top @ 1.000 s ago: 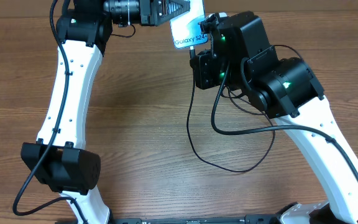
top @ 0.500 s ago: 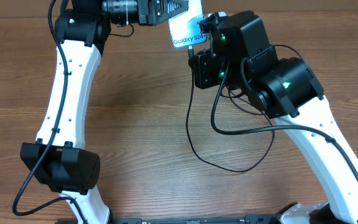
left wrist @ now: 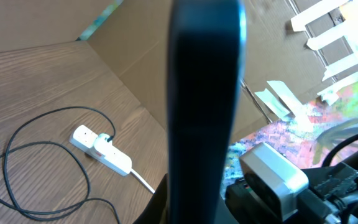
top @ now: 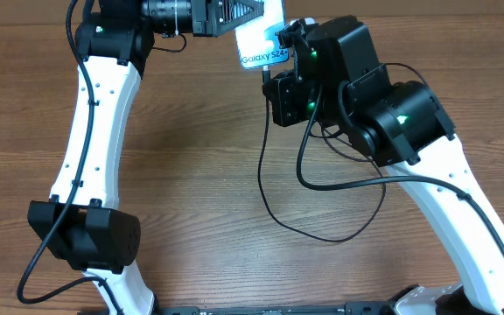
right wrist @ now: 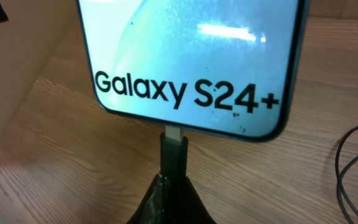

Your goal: Plug charger to phone and switch on socket

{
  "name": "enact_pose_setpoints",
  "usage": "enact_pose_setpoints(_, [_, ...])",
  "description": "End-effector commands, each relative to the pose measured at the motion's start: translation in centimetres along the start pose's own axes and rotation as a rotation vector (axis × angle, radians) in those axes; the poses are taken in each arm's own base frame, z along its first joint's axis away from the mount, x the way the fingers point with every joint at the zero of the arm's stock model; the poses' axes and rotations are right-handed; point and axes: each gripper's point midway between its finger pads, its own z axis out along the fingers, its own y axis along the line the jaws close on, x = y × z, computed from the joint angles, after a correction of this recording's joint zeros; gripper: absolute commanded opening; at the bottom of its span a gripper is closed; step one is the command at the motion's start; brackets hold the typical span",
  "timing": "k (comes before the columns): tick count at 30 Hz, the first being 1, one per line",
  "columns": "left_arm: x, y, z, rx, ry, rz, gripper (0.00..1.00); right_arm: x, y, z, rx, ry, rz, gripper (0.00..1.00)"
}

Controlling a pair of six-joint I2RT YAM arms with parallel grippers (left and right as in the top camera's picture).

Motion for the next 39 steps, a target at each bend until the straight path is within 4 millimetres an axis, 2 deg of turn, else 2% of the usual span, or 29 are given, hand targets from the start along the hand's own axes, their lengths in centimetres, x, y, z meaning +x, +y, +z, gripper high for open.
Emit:
enact_pose_setpoints(1, [1.7, -3.1, 1.1, 0.136, 0.095, 0.007, 0.04, -3.0, 0.8, -0.9, -0.014, -0.121, -0.040, 0.04])
enact_pose_setpoints(8, [1.7, -3.0, 1.1, 0.134, 0.094, 0.009, 0.04, -3.4, 0.5, -1.2, 0.004, -0.135, -0.040, 0.04])
enact_pose_setpoints(13, [1.2, -2.2, 1.2, 0.086, 0.063, 0.026, 0.04, -2.6, 0.3, -1.1, 0.014, -0.105, -0.035, 0.04])
enact_pose_setpoints(17, [0.0, -0.4, 0.6, -0.012, 0.000, 0.061, 0.04, -1.3, -0.2, -1.0, 0.033, -0.051, -0.025, 0.04])
enact_pose_setpoints(20, [-0.9, 2.0, -0.3, -0.133, -0.058, 0.066, 0.04, -0.2, -0.7, -1.0, 0.055, -0.008, -0.008, 0.04])
enact_pose_setpoints(21, [-1.1, 3.3, -0.8, -0.200, -0.079, 0.050, 0.04, 0.1, -1.0, -1.0, 0.069, 0.002, -0.005, 0.04])
enact_pose_setpoints(25, [-0.1, 9.4, -3.7, -0.539, -0.116, -0.043, 0.04, 0.7, -3.0, -1.1, 0.180, 0.012, 0.098, 0.24])
enact_pose_setpoints(27, [1.3, 12.4, -5.7, -0.741, -0.110, -0.104, 0.04, 0.8, -3.7, -1.0, 0.215, 0.009, 0.138, 0.34])
enact_pose_setpoints(29, [2.9, 14.5, -8.0, -0.914, -0.095, -0.168, 0.04, 0.8, -4.0, -0.4, 0.222, 0.013, 0.161, 0.44])
enact_pose_setpoints(32, [4.3, 15.8, -10.0, -1.054, -0.073, -0.214, 0.04, 1.1, -4.9, 1.2, 0.229, 0.044, 0.220, 0.47])
enact_pose_setpoints(34, [5.0, 16.2, -10.9, -1.116, -0.061, -0.233, 0.04, 1.4, -5.0, 2.5, 0.203, 0.082, 0.236, 0.55])
enact_pose_setpoints(37, [5.7, 16.7, -12.1, -1.194, -0.057, -0.259, 0.04, 0.8, -5.5, 4.0, 0.182, 0.126, 0.267, 0.58])
enact_pose_setpoints(39, [6.1, 17.0, -12.9, -1.240, -0.069, -0.296, 0.04, 0.1, -6.6, 4.8, 0.206, 0.147, 0.289, 0.60])
